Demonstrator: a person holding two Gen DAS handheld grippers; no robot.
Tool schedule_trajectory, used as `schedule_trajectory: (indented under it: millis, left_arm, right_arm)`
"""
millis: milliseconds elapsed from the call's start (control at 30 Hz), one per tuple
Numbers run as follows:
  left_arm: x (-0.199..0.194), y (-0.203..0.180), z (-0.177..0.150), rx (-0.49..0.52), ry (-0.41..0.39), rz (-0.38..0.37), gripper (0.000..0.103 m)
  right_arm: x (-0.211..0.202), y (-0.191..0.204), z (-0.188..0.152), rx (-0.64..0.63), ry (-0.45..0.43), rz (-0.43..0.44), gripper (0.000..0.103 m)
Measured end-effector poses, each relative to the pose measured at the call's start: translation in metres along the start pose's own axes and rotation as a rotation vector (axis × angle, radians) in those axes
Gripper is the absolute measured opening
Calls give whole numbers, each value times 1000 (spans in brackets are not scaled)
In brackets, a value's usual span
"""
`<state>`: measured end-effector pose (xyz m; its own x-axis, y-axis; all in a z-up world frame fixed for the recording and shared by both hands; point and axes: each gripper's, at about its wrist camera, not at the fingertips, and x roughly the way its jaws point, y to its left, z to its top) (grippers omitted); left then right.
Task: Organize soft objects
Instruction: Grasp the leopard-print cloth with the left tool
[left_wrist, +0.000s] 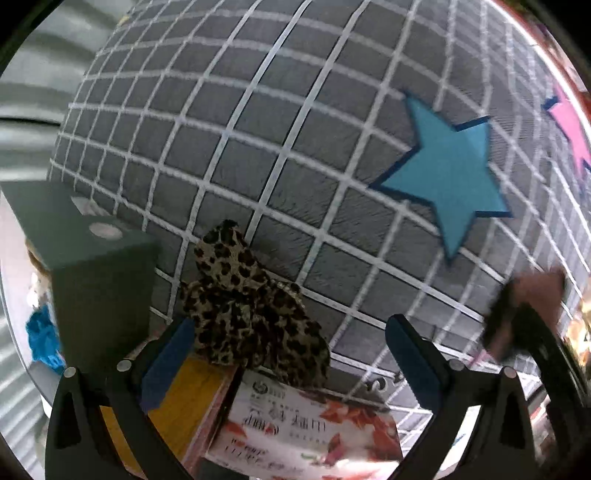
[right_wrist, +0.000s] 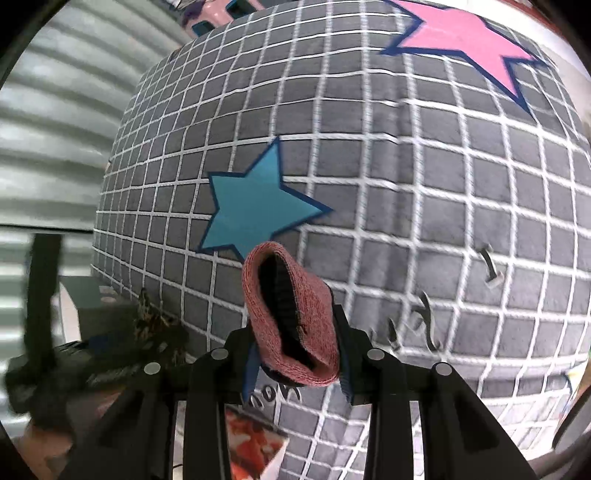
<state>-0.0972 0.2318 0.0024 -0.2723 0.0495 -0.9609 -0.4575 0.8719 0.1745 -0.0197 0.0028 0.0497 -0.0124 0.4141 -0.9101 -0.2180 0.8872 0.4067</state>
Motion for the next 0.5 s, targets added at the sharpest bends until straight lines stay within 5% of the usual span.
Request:
schedule_trajectory:
  millis: [200, 500]
  left_arm:
    - [21, 3, 2, -42, 23, 77, 103]
    - [54, 12, -7, -120, 113, 22, 95]
  right_arm:
    - [-12, -15, -18, 60, 0, 52, 36]
    - [-26, -19, -35, 75, -5, 93, 36]
